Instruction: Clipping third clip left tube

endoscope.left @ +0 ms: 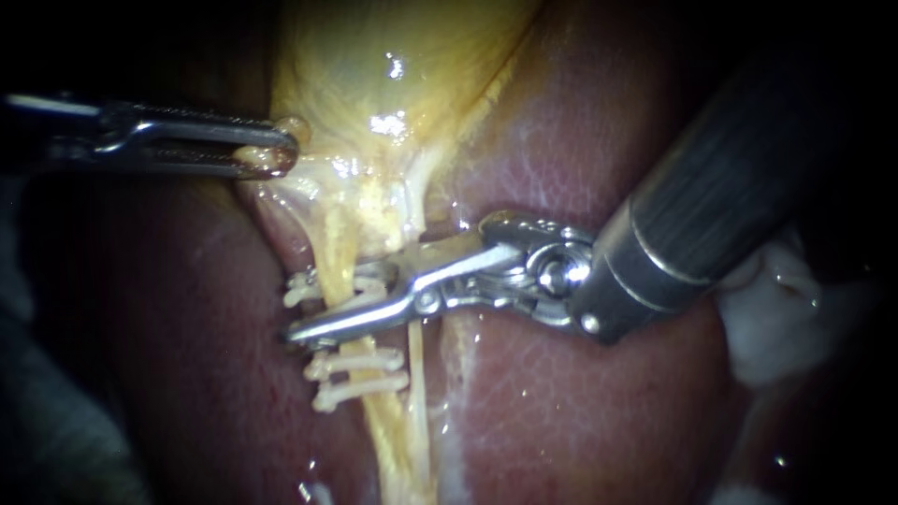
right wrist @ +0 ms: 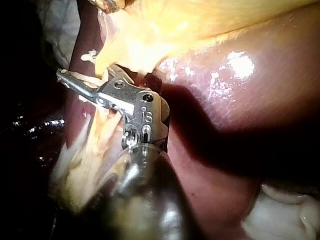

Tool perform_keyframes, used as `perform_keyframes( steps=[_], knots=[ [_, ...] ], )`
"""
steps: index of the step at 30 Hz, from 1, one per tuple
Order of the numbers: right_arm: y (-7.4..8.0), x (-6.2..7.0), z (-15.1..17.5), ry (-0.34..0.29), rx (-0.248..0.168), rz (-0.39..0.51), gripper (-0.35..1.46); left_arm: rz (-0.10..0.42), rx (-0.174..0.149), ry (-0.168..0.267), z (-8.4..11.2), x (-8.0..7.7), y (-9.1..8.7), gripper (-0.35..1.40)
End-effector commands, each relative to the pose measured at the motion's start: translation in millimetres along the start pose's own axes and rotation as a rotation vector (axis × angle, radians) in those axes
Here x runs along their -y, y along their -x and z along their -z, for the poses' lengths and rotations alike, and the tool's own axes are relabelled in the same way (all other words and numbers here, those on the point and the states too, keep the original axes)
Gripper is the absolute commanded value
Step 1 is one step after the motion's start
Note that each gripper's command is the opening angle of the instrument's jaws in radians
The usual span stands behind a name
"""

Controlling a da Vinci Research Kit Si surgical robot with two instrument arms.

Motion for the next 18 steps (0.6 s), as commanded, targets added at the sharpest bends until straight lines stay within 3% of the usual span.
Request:
perform_keyframes(
  steps=[1, 9, 18],
  knots=[
    [-0.3, 0.3, 0.0, -0.004, -0.004, -0.005, 0.45, 0.000, 0.000, 0.000, 0.0, 0.0, 0.0, -0.35],
    [-1.0, 0.8, 0.1, -0.011, -0.006, -0.027, 0.38, 0.000, 0.000, 0.000, 0.0, 0.0, 0.0, -0.35],
    [-0.9, 0.9, 0.4, -0.002, -0.013, -0.056, 0.09, 0.000, 0.000, 0.000, 0.0, 0.0, 0.0, -0.35]
  ],
)
